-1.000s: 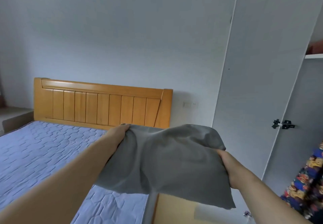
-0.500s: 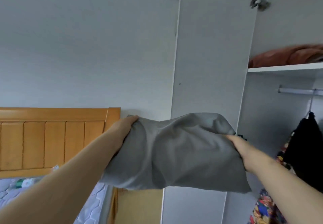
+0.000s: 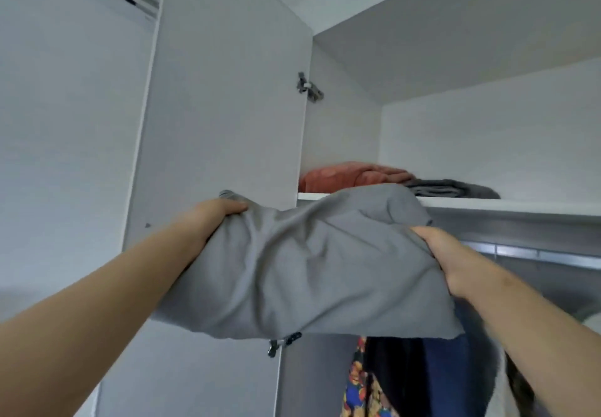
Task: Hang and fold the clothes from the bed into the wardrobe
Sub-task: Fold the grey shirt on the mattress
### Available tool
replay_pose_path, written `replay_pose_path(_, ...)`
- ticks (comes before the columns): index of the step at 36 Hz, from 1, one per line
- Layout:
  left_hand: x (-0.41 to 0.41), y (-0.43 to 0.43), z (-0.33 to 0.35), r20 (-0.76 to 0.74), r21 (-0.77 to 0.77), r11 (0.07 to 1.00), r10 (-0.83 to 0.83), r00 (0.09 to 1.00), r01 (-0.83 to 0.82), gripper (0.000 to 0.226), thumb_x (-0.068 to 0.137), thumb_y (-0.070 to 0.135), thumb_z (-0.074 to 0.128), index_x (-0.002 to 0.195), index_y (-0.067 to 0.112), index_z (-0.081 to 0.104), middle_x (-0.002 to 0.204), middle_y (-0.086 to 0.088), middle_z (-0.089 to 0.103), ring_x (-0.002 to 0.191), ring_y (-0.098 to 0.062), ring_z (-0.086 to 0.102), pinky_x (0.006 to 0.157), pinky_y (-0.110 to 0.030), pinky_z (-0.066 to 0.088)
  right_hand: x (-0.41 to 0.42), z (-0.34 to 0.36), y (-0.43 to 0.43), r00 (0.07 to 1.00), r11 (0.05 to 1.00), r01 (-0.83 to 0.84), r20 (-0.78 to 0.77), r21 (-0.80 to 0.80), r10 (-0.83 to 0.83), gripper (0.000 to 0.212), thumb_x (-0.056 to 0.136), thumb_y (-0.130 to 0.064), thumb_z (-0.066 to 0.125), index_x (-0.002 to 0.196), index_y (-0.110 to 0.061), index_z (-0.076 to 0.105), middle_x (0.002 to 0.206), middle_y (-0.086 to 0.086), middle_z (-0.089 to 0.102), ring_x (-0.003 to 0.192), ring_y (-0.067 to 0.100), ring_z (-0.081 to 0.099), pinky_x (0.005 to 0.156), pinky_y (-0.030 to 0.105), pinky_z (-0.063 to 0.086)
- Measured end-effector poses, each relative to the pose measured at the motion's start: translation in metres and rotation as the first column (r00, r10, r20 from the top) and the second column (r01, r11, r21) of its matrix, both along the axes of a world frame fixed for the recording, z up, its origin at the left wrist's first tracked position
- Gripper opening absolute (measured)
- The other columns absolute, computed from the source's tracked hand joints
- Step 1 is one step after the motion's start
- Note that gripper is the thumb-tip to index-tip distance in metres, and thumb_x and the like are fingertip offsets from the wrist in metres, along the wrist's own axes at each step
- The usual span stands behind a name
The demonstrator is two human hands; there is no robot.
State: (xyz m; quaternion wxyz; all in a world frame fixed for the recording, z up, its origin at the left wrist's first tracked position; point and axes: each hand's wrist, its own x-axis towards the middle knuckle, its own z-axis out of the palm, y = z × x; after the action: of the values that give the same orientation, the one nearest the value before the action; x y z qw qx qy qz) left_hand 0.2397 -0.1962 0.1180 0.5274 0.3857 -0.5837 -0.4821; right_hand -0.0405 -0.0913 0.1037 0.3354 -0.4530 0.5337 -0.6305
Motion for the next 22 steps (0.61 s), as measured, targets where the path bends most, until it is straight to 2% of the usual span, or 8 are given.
replay_pose_path(1, -0.009, -0.006, 0.008, -0.006, -0.021, 1.000, -0.017, 1.000, 0.017, 0.025, 0.087, 0.017, 0.062, 0.105, 0.001, 0.060, 0.102, -0.016, 0.063, 0.087, -0.030, 0.060, 0.082, -0.035, 0.048, -0.006, 0.010, 0.001, 1.000, 1.000, 0.020, -0.024, -0.013, -0.020, 0.018, 0.086, -0.027, 0.060, 0.083, -0.012, 0.070, 0.069, 0.008, 0.072, 0.069, 0.023, 0.065, 0.064, 0.031, 0.048)
replay_pose_path(4, -0.040, -0.013, 0.034, -0.020, -0.100, 0.993, -0.072, 0.997, 0.070, 0.011, 0.090, 0.014, 0.058, 0.090, 0.003, 0.057, 0.084, -0.009, 0.059, 0.068, -0.023, 0.054, 0.070, -0.031, 0.045, -0.026, 0.040, 0.010, 0.993, 0.995, 0.084, -0.074, -0.053, -0.088, 0.016, 0.088, -0.024, 0.056, 0.084, -0.013, 0.067, 0.065, 0.003, 0.071, 0.061, 0.019, 0.065, 0.058, 0.027, 0.050)
replay_pose_path(9, -0.093, -0.016, 0.079, -0.065, -0.179, 0.966, -0.200, 0.978, 0.185, 0.020, 0.093, 0.015, 0.053, 0.075, 0.008, 0.052, 0.078, -0.008, 0.056, 0.064, -0.019, 0.051, 0.058, -0.026, 0.042, -0.067, 0.091, 0.031, 0.979, 0.981, 0.126, -0.144, -0.145, -0.147, 0.019, 0.091, -0.022, 0.050, 0.081, -0.013, 0.064, 0.059, 0.002, 0.069, 0.048, 0.014, 0.065, 0.044, 0.020, 0.051)
replay_pose_path(11, -0.113, -0.017, 0.095, -0.068, -0.216, 0.955, -0.221, 0.973, 0.202, 0.019, 0.093, 0.014, 0.053, 0.075, 0.009, 0.053, 0.072, -0.007, 0.058, 0.061, -0.018, 0.054, 0.058, -0.025, 0.042, -0.083, 0.112, 0.040, 0.967, 0.975, 0.146, -0.184, -0.168, -0.176, 0.021, 0.092, -0.022, 0.048, 0.080, -0.014, 0.063, 0.058, 0.002, 0.069, 0.049, 0.013, 0.065, 0.050, 0.020, 0.053)
replay_pose_path(15, -0.152, -0.017, 0.117, -0.082, -0.246, 0.931, -0.299, 0.951, 0.272, 0.019, 0.094, 0.015, 0.050, 0.076, 0.010, 0.055, 0.042, 0.000, 0.061, 0.035, -0.011, 0.057, 0.050, -0.024, 0.047, -0.119, 0.146, 0.058, 0.933, 0.960, 0.208, -0.258, -0.187, -0.253, 0.020, 0.092, -0.024, 0.050, 0.082, -0.014, 0.064, 0.061, 0.003, 0.070, 0.050, 0.015, 0.066, 0.063, 0.031, 0.047)
replay_pose_path(18, -0.183, -0.014, 0.126, -0.035, -0.214, 0.904, -0.387, 0.922, 0.371, 0.023, 0.095, 0.022, 0.049, 0.078, 0.010, 0.057, 0.046, -0.002, 0.063, 0.037, -0.012, 0.059, 0.053, -0.025, 0.049, -0.147, 0.164, 0.071, 0.891, 0.942, 0.272, -0.317, -0.197, -0.324, 0.019, 0.092, -0.021, 0.048, 0.081, -0.015, 0.062, 0.056, 0.002, 0.069, 0.046, 0.014, 0.065, 0.059, 0.030, 0.049)
replay_pose_path(20, -0.205, -0.013, 0.129, -0.018, -0.202, 0.879, -0.444, 0.896, 0.432, 0.025, 0.095, 0.025, 0.048, 0.078, 0.010, 0.059, 0.048, -0.002, 0.064, 0.039, -0.012, 0.061, 0.050, -0.022, 0.051, -0.167, 0.170, 0.078, 0.863, 0.922, 0.337, -0.328, -0.189, -0.383, 0.019, 0.093, -0.019, 0.048, 0.080, -0.014, 0.061, 0.053, 0.002, 0.067, 0.044, 0.013, 0.064, 0.047, 0.025, 0.054)
replay_pose_path(22, -0.227, -0.014, 0.131, 0.008, -0.198, 0.856, -0.485, 0.874, 0.477, 0.024, 0.094, 0.027, 0.049, 0.081, 0.011, 0.061, 0.053, -0.002, 0.067, 0.043, -0.013, 0.063, 0.058, -0.024, 0.052, -0.188, 0.174, 0.085, 0.827, 0.892, 0.410, -0.335, -0.191, -0.451, 0.018, 0.093, -0.016, 0.047, 0.080, -0.014, 0.059, 0.050, 0.003, 0.066, 0.040, 0.013, 0.062, 0.036, 0.024, 0.050)
